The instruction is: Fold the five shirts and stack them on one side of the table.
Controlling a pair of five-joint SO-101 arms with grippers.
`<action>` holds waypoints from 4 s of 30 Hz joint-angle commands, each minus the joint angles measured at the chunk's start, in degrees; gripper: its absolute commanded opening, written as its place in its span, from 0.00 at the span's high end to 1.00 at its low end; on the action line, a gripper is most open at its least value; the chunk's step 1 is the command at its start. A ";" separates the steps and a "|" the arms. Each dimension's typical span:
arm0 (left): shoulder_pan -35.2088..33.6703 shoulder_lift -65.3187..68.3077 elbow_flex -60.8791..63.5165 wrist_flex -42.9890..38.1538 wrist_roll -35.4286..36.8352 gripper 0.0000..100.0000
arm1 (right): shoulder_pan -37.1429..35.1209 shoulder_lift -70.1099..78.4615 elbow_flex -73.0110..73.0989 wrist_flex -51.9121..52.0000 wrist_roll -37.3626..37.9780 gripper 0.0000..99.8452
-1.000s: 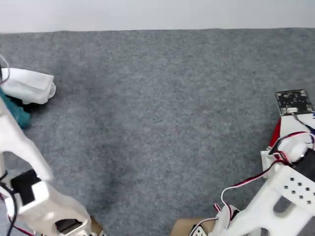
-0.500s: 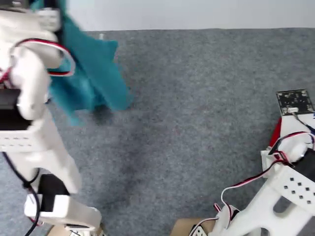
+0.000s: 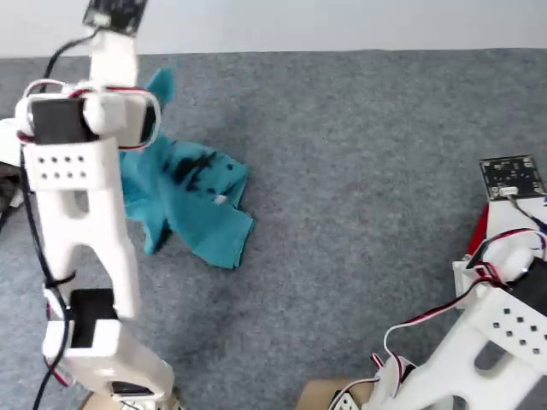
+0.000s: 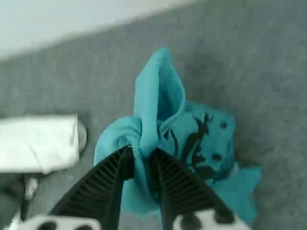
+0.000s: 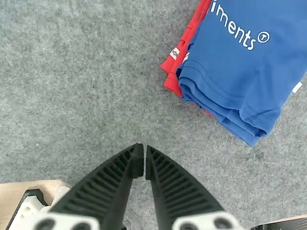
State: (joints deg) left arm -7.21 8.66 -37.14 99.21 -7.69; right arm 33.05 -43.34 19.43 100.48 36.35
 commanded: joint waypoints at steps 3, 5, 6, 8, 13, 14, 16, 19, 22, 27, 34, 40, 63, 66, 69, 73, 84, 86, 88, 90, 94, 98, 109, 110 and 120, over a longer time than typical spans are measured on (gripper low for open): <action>-8.09 1.93 14.99 -1.49 -6.68 1.00 | -0.57 -1.01 -0.35 1.98 -0.62 0.99; -10.90 3.52 18.59 -2.37 -8.18 0.97 | -1.19 -0.84 -0.35 1.89 -0.62 0.99; -12.31 4.31 19.82 -2.73 -8.53 0.95 | -2.24 -0.84 -0.35 1.89 -0.62 0.99; -15.30 5.80 20.88 -3.16 -8.88 0.90 | -5.32 -1.01 -0.35 1.98 -0.62 0.99; -22.42 7.47 20.79 -3.16 -8.97 0.85 | -19.03 -0.48 -0.35 0.22 -5.36 0.99; -23.65 7.47 20.79 -3.08 -9.14 0.85 | -22.29 -0.48 -0.35 -0.92 -6.42 0.99; -25.93 7.47 20.79 -2.90 -10.81 0.85 | -29.32 -0.22 -0.35 -3.74 -7.91 0.99; -28.75 7.47 20.79 -2.90 -12.31 0.85 | -39.16 3.03 -0.26 -7.87 -9.14 0.99; -30.95 7.47 20.79 -1.85 -14.24 0.85 | -46.55 9.63 -0.53 -11.65 -9.23 0.99; -34.11 7.38 20.79 1.14 -16.53 0.85 | -55.25 23.16 -5.36 -16.40 -7.38 0.97; -38.51 7.38 20.97 1.23 -24.53 0.85 | -59.91 41.98 -20.04 -15.87 -3.08 0.85; -38.42 7.38 20.97 1.32 -31.56 0.85 | -63.96 54.20 -30.95 -15.87 5.27 0.81; -38.24 7.65 20.79 0.70 -33.32 0.85 | -70.81 85.93 -60.92 -15.43 12.13 0.81; -38.24 7.65 20.79 0.70 -33.32 0.85 | -71.52 86.46 -61.54 -14.73 12.13 0.81; -38.24 7.65 20.79 0.70 -33.32 0.85 | -72.13 86.64 -61.54 -13.76 12.04 0.87; -38.24 7.91 20.88 0.70 -33.32 0.85 | -72.40 86.73 -61.45 -13.05 12.04 0.95; -38.24 7.91 20.97 0.70 -33.23 0.85 | -72.04 90.33 -61.45 -12.97 12.04 0.83; -38.24 7.91 20.97 0.70 -33.23 0.85 | -72.22 91.21 -61.45 -12.97 12.04 0.83; -38.24 7.91 21.05 0.70 -33.23 0.85 | -72.31 91.56 -61.45 -12.97 12.04 0.84; -38.24 8.00 21.05 0.70 -33.23 0.85 | -72.31 91.21 -61.54 -12.97 12.04 0.87; -38.24 8.00 21.05 0.70 -33.23 0.85 | -72.31 89.10 -61.54 -12.97 12.04 1.00; -38.15 8.00 21.05 0.70 -33.23 0.85 | -71.78 85.67 -61.54 -12.53 12.04 0.99; -38.15 8.00 21.14 0.70 -33.23 0.85 | -71.34 77.93 -61.54 -8.66 12.40 0.99; -38.15 8.00 21.14 0.70 -33.23 0.85 | -71.34 77.41 -61.54 -8.22 12.40 0.99; -35.52 7.91 23.78 0.79 -33.23 0.85 | -70.81 81.45 -61.36 -5.67 12.40 0.94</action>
State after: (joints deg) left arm -43.16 17.01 -13.41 98.95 -40.48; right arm -38.95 38.33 -39.30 94.15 48.22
